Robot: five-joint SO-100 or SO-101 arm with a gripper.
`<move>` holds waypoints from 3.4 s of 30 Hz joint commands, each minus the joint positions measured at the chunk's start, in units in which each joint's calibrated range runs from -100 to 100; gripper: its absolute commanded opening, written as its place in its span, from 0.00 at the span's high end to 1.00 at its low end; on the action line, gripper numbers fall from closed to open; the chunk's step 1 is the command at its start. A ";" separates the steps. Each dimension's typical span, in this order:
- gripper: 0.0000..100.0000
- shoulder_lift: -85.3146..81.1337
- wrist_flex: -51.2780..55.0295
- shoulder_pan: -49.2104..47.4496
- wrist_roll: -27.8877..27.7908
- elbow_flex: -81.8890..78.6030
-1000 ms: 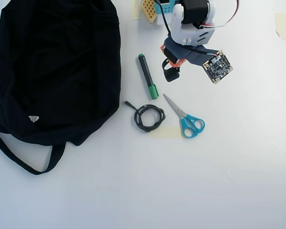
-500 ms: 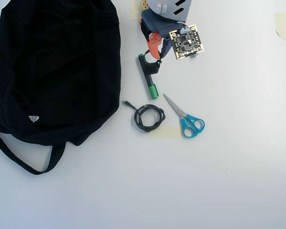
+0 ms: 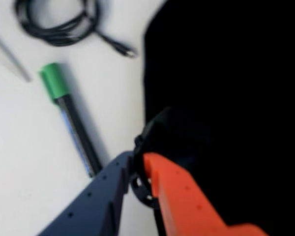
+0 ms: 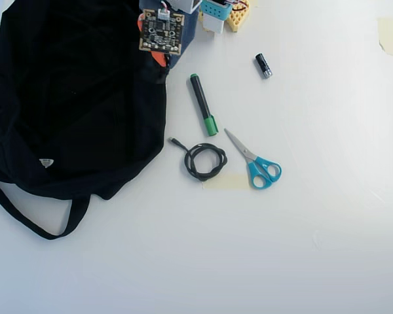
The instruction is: Put the bike light into the black bag
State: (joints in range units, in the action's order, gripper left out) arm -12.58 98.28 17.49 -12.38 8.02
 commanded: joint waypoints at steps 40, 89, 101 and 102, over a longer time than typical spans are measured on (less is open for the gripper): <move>0.79 22.45 -31.44 37.34 10.44 1.86; 0.98 -87.09 -31.70 -25.79 12.85 -107.30; 0.98 -87.09 -25.16 -26.54 12.85 -107.30; 0.98 -87.09 -25.16 -26.54 12.85 -107.30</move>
State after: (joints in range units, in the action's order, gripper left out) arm -98.67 70.12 -8.67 0.32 -97.96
